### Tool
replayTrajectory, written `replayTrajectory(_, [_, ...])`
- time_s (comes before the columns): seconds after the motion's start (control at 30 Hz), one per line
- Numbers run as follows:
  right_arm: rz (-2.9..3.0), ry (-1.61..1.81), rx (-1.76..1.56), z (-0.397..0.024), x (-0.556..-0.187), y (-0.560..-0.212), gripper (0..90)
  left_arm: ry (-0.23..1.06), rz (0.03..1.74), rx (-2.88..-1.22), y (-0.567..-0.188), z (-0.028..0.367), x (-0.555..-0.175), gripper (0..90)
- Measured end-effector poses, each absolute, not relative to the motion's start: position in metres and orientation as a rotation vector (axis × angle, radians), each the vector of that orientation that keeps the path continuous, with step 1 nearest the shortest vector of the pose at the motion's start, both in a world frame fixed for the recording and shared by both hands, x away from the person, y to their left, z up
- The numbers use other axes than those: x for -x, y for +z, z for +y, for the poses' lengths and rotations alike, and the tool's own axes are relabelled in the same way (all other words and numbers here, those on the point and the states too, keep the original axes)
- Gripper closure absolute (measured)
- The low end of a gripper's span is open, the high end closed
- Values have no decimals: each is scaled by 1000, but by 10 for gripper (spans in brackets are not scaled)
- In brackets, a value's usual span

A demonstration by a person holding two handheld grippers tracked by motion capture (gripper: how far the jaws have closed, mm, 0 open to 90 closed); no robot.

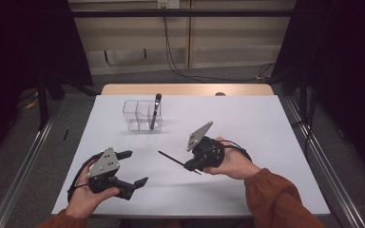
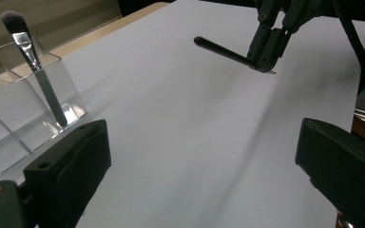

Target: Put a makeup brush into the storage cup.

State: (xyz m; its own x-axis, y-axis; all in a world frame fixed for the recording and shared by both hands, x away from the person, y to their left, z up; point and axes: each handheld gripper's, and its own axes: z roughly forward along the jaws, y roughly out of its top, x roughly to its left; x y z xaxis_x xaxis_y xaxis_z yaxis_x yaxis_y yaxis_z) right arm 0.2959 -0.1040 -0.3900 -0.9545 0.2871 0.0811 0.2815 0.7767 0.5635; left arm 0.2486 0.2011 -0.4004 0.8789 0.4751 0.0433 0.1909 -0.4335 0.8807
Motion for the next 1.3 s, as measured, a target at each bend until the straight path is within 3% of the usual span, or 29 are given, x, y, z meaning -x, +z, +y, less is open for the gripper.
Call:
replayTrajectory(0.53, [3055,664,-422,-102,-299,-392,868,282,455,-2119,-398,178,-260,47])
replayTrajectory(0.93, [3097,501,-353,-97,-300,-398,868,140,399,-2231,-391,159,-274,65])
replayTrajectory(1.3, [3142,441,-308,-95,-302,-400,868,129,344,-2340,-386,143,-285,52])
